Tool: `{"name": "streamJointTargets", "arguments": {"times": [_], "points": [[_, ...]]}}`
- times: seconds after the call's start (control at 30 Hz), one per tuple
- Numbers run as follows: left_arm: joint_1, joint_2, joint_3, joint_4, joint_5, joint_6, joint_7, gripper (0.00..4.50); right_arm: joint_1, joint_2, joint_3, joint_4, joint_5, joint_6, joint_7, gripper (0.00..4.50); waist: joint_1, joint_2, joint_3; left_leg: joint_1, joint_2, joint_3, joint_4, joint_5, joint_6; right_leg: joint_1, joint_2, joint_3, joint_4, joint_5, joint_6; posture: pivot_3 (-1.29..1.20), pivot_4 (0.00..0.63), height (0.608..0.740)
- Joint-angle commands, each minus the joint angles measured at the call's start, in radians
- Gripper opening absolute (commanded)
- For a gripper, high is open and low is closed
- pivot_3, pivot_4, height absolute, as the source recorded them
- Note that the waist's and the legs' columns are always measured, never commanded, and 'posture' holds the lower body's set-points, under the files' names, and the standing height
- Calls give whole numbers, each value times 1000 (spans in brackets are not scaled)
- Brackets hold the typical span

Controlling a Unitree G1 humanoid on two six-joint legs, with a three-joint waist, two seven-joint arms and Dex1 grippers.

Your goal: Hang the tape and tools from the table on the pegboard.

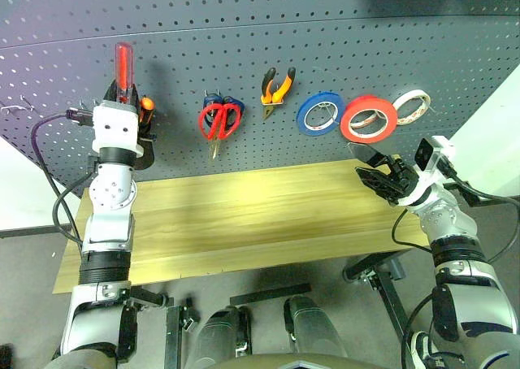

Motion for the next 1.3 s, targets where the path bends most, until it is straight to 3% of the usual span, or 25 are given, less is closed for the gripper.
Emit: {"name": "streamJointTargets", "arguments": {"times": [0.03, 0.33, 0.7, 0.93, 1.1, 1.3], "points": [[10, 1, 42, -55, -17, 11, 26, 865, -29, -16, -22, 1, 3, -11, 4, 4500, 0, 0, 0, 0, 0, 0, 0, 0, 0, 0, 0, 0, 0, 0, 0, -229, 134, 740], [50, -4, 66, -26, -79, 43, 1, 865, -38, -13, -19, 12, -3, -15, 4, 4500, 0, 0, 0, 0, 0, 0, 0, 0, 0, 0, 0, 0, 0, 0, 0, -223, 137, 740], [38, -3, 87, -13, -136, 74, -10, 4388, -36, -10, -19, 18, -11, -23, 4, 4500, 1, 0, 0, 1, 0, 0, 0, 0, 0, 1, 0, 0, 0, 0, 0, -227, 137, 740], [14, 5, 60, -95, -45, 38, 39, 4451, -43, -7, -17, 30, -16, -30, 4, 4500, 1, 0, 0, 1, 0, 0, 0, 0, 0, 1, 0, 0, 0, 0, 0, -220, 133, 740], [-18, 15, 22, -157, 93, -11, 109, 4451, -56, -3, -13, 48, -19, -35, 4, 4500, 3, 0, 0, 1, 0, 0, 0, 0, 0, 1, 0, 0, 0, 0, 0, -213, 130, 740], [-63, 11, -18, -209, 121, -42, 88, 4451, -71, 0, -13, 67, -21, -40, 4, 4500, 3, 0, 0, 1, 0, 0, 0, 0, 0, 1, 0, 0, 0, 0, 0, -210, 126, 740]]}}
